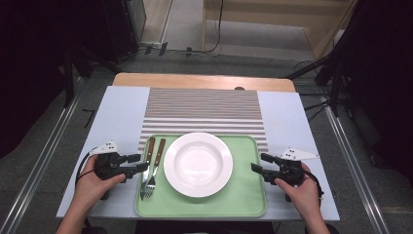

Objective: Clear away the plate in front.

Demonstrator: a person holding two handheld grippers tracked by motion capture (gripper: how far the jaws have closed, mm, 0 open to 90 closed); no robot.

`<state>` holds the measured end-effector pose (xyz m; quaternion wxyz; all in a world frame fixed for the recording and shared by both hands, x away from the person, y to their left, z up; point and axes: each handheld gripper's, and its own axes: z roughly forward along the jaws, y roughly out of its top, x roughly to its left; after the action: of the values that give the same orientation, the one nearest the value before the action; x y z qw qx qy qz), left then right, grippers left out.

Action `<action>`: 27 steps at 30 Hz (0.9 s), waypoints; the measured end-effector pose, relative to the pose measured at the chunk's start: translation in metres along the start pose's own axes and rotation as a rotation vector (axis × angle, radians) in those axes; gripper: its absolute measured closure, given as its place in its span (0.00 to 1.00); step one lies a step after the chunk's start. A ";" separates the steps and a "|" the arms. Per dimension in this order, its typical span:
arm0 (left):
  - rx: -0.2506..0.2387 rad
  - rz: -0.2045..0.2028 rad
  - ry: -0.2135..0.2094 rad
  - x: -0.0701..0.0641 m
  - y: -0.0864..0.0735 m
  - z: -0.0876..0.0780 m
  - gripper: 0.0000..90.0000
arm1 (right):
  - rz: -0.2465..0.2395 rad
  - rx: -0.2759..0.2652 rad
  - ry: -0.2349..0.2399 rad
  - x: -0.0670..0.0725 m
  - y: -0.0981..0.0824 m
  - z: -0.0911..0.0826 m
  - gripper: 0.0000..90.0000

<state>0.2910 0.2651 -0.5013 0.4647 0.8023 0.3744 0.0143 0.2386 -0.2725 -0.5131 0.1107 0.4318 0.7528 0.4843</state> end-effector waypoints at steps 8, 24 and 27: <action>0.007 0.001 0.000 0.000 -0.001 0.001 0.44 | -0.002 -0.004 -0.005 0.001 0.000 -0.001 0.40; 0.018 0.006 -0.003 -0.001 -0.001 0.003 0.44 | -0.002 0.000 -0.005 0.001 0.000 0.000 0.40; 0.018 0.007 -0.004 -0.001 -0.001 0.003 0.44 | -0.003 0.002 -0.006 0.000 0.000 0.000 0.40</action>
<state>0.2909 0.2628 -0.5032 0.4581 0.8078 0.3709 0.0112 0.2379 -0.2725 -0.5128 0.1133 0.4324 0.7535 0.4821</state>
